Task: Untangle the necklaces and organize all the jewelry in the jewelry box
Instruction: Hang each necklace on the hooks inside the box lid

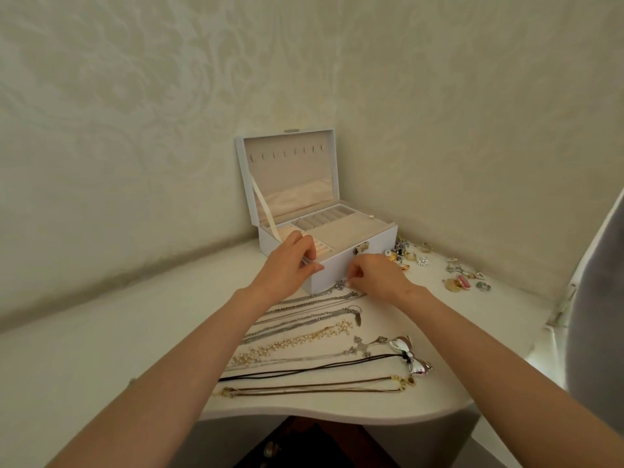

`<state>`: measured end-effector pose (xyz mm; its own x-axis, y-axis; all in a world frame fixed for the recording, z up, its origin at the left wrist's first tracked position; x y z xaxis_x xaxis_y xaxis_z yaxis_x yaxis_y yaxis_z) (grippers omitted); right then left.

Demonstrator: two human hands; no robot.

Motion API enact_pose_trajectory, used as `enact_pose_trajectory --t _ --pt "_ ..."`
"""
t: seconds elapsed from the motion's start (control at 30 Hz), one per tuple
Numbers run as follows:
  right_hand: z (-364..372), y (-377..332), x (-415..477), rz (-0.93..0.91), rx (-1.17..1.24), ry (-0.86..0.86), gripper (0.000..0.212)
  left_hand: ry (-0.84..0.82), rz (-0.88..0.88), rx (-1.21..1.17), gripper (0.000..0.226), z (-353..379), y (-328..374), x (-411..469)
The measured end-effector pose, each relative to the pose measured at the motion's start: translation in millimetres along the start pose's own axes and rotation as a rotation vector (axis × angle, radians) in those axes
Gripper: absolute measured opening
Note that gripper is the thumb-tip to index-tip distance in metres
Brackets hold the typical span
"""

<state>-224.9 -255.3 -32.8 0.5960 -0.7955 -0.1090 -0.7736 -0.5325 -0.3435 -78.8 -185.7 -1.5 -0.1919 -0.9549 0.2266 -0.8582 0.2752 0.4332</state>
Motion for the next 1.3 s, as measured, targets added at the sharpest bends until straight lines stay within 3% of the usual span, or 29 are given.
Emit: enact_pose_trajectory --t 0.1,0.23,0.47,0.53,0.67,0.8,0.97,1.13,1.3 --pt "-3 -1 -1 -0.028 -0.014 0.034 0.012 0.020 0.033 0.002 0.019 1 0 -1" --pt "-15 -2 -10 -0.135 0.363 0.173 0.008 0.038 0.040 0.005 0.019 0 -1 -1" --pt "-36 -6 -19 -0.277 0.842 0.192 0.016 0.014 0.001 0.059 0.016 -5 2 3" --pt "-45 -16 -20 -0.327 0.882 0.169 0.016 0.019 0.000 0.015 0.014 -14 12 5" --pt "-60 -37 -16 -0.377 0.868 0.149 0.014 -0.009 0.002 -0.276 0.035 -23 36 14" --pt "-74 -45 -14 -0.379 0.815 0.220 0.017 0.007 -0.089 -0.272 0.014 -28 34 22" --pt "-90 -37 -11 -0.387 0.881 0.262 0.012 0.046 -0.043 -0.458 0.017 -39 31 21" --pt "-93 -22 -10 -0.412 1.149 0.183 0.018 0.172 -0.105 -0.667 0.023 -45 16 20" --pt "-99 0 -11 -0.376 1.049 0.218 0.027 0.303 -0.202 -0.536 0.017 -52 -3 15"
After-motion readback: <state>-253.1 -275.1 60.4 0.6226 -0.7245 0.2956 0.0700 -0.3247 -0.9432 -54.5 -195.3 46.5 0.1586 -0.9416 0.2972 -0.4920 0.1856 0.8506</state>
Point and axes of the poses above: each hand's wrist, its own x-axis towards the middle knuckle, its own z-axis out of the palm, y = z × x, the point moved 6 cm from there along x, towards the middle knuckle, and after that the axes turned 15 degrees about -y, right-handed, at the moved point
